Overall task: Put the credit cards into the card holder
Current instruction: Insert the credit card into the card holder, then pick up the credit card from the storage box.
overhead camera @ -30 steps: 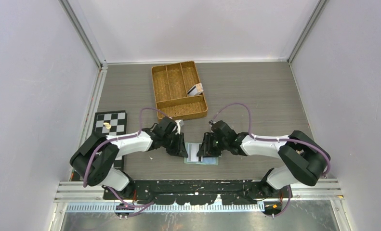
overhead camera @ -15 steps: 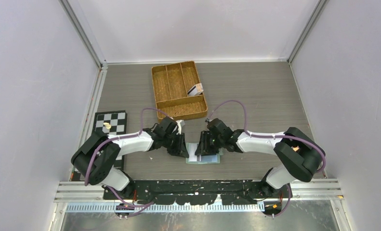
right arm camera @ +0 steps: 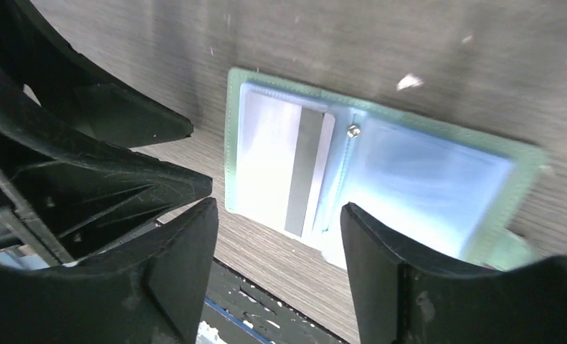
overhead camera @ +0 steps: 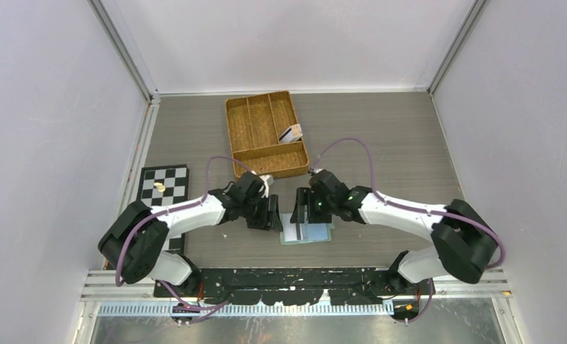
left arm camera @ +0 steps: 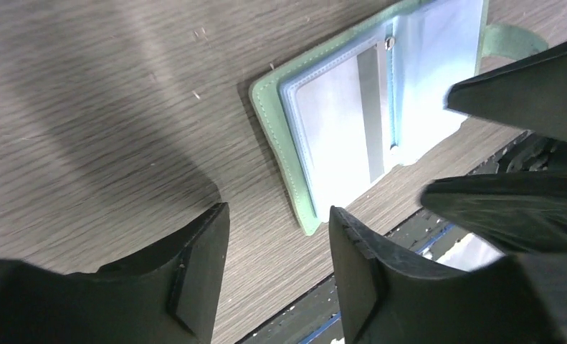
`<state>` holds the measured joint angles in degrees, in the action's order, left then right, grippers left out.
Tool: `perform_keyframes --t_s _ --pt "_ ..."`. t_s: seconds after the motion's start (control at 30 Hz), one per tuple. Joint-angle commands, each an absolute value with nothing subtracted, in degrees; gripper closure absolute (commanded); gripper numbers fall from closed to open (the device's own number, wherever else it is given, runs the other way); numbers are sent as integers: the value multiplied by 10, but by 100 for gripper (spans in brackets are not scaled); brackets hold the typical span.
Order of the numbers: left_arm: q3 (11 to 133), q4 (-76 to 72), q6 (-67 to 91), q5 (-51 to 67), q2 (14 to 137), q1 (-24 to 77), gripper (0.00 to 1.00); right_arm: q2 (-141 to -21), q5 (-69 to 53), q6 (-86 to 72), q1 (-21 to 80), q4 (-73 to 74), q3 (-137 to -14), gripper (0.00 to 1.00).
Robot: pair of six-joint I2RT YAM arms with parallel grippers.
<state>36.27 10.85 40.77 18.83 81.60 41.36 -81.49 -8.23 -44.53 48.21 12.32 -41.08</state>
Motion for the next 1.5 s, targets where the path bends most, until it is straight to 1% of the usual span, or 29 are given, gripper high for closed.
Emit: perform_keyframes --t_s 0.0,0.07,0.17,0.4,0.6,0.77,0.93,1.13,1.33,1.47 --pt "429 179 374 116 781 414 41 -740 -12 -387 451 208 -453 28" --pt "480 207 361 94 792 414 37 -711 -12 -371 422 218 -449 24" --pt "562 242 351 70 831 411 36 -684 -18 -345 373 222 -440 19" --pt "773 289 339 8 967 396 34 -658 -34 -317 273 217 -437 16" --pt "954 305 324 -45 1098 368 32 -645 -60 -312 248 210 -429 15" --pt "1059 312 315 -60 1184 350 32 -632 -80 -322 243 206 -406 15" --pt "1171 359 284 -76 1273 339 33 -621 -95 -333 241 201 -390 15" --pt "1232 385 297 -45 1334 322 33 -605 -96 -339 240 200 -382 15" --pt "1243 357 291 10 1361 321 33 -602 -99 -343 238 200 -382 15" --pt "1234 335 289 24 1357 321 33 -601 -100 -347 238 201 -381 16"
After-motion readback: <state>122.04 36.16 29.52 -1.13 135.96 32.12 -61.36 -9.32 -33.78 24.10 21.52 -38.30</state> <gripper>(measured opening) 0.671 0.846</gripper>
